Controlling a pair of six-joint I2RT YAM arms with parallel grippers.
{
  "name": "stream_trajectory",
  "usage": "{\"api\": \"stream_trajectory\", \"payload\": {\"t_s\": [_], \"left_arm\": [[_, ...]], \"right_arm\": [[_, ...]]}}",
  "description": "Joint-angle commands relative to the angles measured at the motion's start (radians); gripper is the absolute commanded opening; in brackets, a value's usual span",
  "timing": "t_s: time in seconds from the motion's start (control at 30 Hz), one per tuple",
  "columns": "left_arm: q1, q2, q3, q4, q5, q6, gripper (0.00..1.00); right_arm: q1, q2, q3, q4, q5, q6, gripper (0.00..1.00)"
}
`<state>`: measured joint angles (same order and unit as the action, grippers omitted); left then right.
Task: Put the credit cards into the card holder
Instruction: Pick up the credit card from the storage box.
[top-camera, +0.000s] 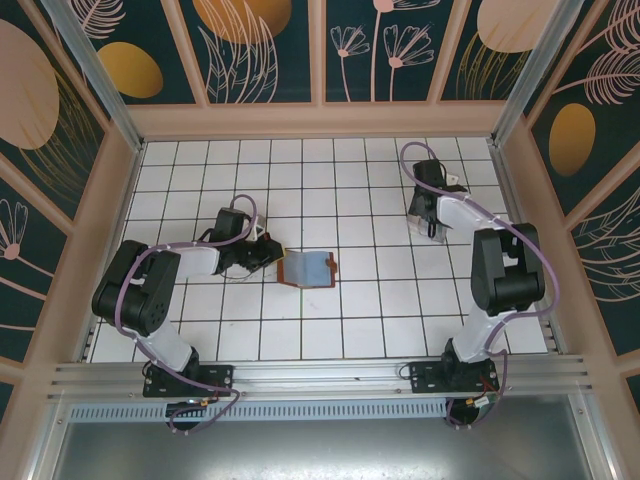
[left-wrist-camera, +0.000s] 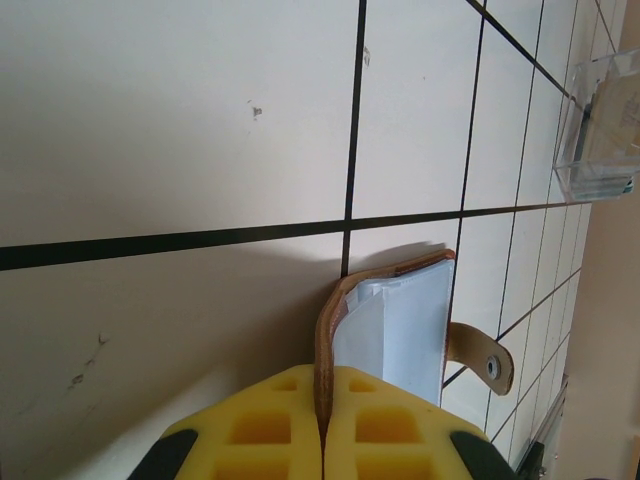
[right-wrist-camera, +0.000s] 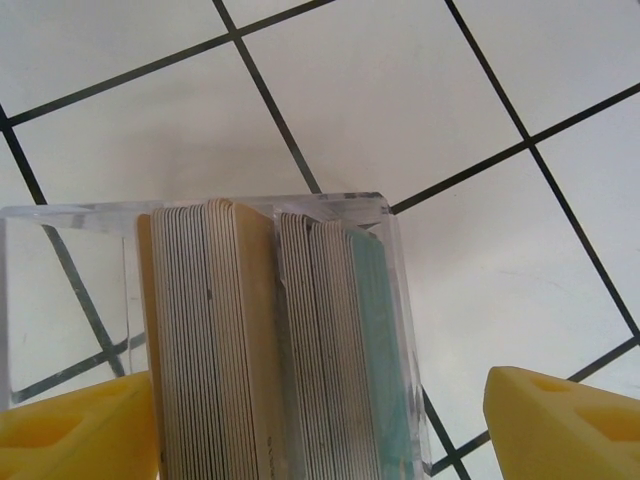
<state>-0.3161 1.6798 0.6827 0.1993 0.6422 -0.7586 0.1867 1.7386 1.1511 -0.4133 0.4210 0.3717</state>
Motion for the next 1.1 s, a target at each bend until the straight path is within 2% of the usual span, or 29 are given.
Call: {"api": "stream_trajectory", "payload": {"t_s": [0.0, 0.17, 0.5, 0.7, 0.93, 1.07], "left_arm": [[0.002, -0.011, 0.01, -0.024, -0.005, 0.026, 0.0], [0.002, -0.004, 0.018, -0.034, -0.004, 0.031, 0.0], [0.002, 0.006, 0.014, -0.028, -0.006, 0.026, 0.0], [0.002, 0.006, 0.017, -0.032, -0.009, 0.025, 0.0], [0.002, 0.013, 0.014, -0.032, -0.005, 0.029, 0.0], [0.002, 0.017, 0.017, -0.035, 0.002, 0.035, 0.0]], "right_arm": [[-0.002, -0.052, -0.016, -0.024, 0.039, -0.004, 0.81], [-0.003, -0.07, -0.027, -0.011, 0.037, -0.006, 0.76], [-0.006, -0.071, -0.022, -0.005, 0.008, -0.016, 0.41], [-0.007, -0.086, -0.022, -0.003, -0.005, -0.024, 0.31], [-0.007, -0.084, -0.013, -0.009, -0.039, -0.058, 0.12], [-0.005, -0.083, -0.019, -0.004, -0.049, -0.072, 0.07]]}}
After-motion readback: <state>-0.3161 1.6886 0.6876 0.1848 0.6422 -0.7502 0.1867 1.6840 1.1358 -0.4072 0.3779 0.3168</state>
